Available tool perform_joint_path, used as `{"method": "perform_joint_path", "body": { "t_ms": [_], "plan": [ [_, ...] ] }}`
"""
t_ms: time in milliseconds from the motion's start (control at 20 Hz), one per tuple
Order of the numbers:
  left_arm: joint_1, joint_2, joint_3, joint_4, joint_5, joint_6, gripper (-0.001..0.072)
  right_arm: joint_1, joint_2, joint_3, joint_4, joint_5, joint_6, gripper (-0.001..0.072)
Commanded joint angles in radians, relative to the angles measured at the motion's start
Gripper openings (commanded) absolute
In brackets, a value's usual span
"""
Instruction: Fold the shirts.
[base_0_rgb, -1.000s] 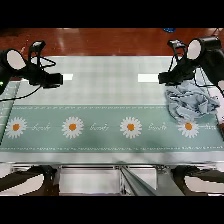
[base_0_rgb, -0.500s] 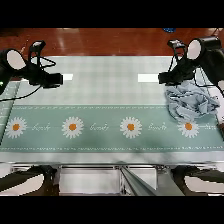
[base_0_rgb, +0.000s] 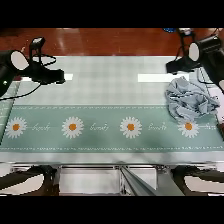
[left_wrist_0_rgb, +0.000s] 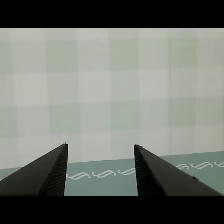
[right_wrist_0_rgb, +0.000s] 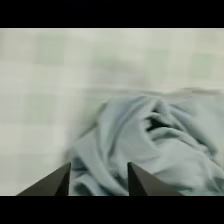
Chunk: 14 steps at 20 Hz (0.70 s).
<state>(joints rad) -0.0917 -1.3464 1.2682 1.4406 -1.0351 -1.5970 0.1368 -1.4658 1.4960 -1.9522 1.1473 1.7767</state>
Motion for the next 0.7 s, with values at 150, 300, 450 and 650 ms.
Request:
{"method": "perform_joint_path", "body": {
  "t_ms": [150, 300, 450, 650],
  "plan": [
    [0.030, 0.055, -0.006, -0.066, -0.102, 0.117, 0.0508, -0.254, 0.105, -0.228, -0.006, -0.009, 0.048, 0.0411],
    [0.019, 0.212, -0.142, -0.208, -0.093, 0.180, 0.0508, -0.348, 0.171, -0.447, 0.170, -0.193, 0.056, 0.0411],
    [0.009, 0.353, -0.397, -0.238, -0.040, 0.179, 0.0508, -0.383, 0.126, -0.523, 0.267, -0.291, 0.055, 0.0410],
    [0.008, 0.381, -0.579, -0.285, 0.016, 0.179, 0.0508, -0.382, 0.034, -0.523, 0.342, -0.353, 0.055, 0.0404]
  ]
}}
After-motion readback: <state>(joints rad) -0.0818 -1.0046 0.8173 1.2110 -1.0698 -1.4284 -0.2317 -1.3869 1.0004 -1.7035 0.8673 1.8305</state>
